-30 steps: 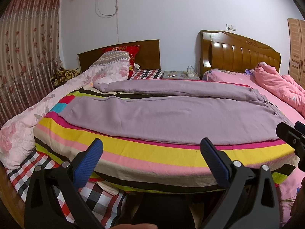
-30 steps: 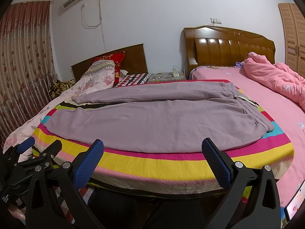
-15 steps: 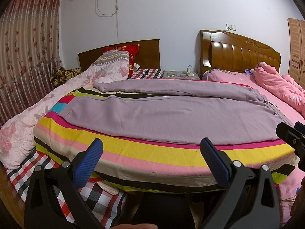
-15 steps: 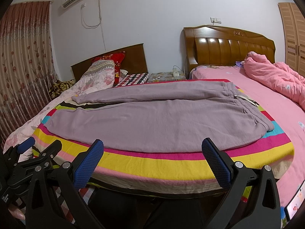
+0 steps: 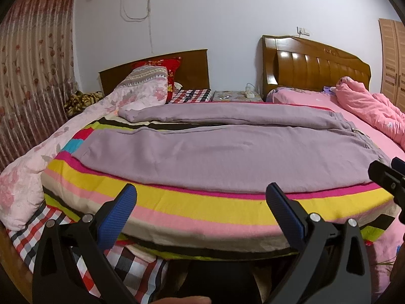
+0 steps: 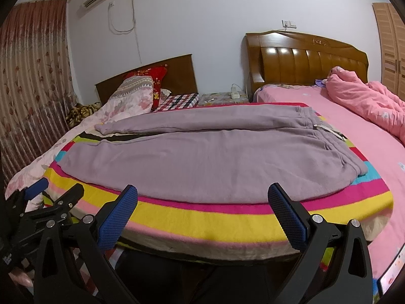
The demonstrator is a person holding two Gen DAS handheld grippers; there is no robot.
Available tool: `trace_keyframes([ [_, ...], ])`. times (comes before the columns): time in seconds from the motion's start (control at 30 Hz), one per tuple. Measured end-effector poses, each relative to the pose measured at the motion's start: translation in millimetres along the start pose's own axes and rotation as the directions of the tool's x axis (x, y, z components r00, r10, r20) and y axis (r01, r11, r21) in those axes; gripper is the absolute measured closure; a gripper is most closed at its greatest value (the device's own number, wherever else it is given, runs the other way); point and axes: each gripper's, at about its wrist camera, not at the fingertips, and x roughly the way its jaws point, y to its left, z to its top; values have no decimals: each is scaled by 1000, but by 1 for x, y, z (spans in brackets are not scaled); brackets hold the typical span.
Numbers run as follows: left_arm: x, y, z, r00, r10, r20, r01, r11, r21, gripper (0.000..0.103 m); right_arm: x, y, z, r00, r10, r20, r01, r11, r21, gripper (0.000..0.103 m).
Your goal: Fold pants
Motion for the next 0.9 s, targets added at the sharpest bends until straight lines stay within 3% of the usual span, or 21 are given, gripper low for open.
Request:
trace_keyframes([
  [0.17, 31, -7, 30, 1000, -22, -14, 22, 1000, -9, 1, 22, -32, 31, 1000, 17, 5, -17, 999, -32, 4],
  [0.33, 68, -14, 68, 1000, -12, 0, 12, 999, -36, 1, 62, -109, 94, 997, 81, -7, -81, 995, 63, 4],
  [0.4, 88, -18, 82, 1000, -13, -14, 12, 998, -66, 1, 92, -145, 125, 997, 69, -36, -66, 995, 76, 4],
  [0.5, 122, -25, 97, 989, -127, -79, 118, 986, -117, 1, 160, -189, 169, 988, 106, -116, -105, 994, 22, 4],
  [0.57, 147, -29, 102, 976, -175, -129, 150, 972, -181, 2, 216, -211, 194, 971, 140, -193, -146, 989, -22, 4],
  [0.63, 169, -32, 106, 951, -276, -139, 232, 936, -266, 2, 270, -224, 212, 950, 164, -264, -190, 979, -78, 4],
  [0.7, 185, -34, 108, 942, -304, -140, 247, 914, -323, 2, 315, -231, 224, 932, 163, -324, -218, 965, -142, 4],
  [0.77, 206, -36, 112, 932, -325, -163, 250, 899, -360, 2, 362, -229, 230, 903, 159, -400, -266, 936, -229, 15],
  [0.8, 220, -39, 114, 922, -337, -192, 254, 898, -359, 2, 377, -229, 232, 890, 162, -426, -290, 923, -255, 31],
  [0.9, 241, -41, 115, 907, -354, -229, 267, 902, -340, 2, 426, -226, 234, 846, 164, -507, -352, 886, -301, 34],
])
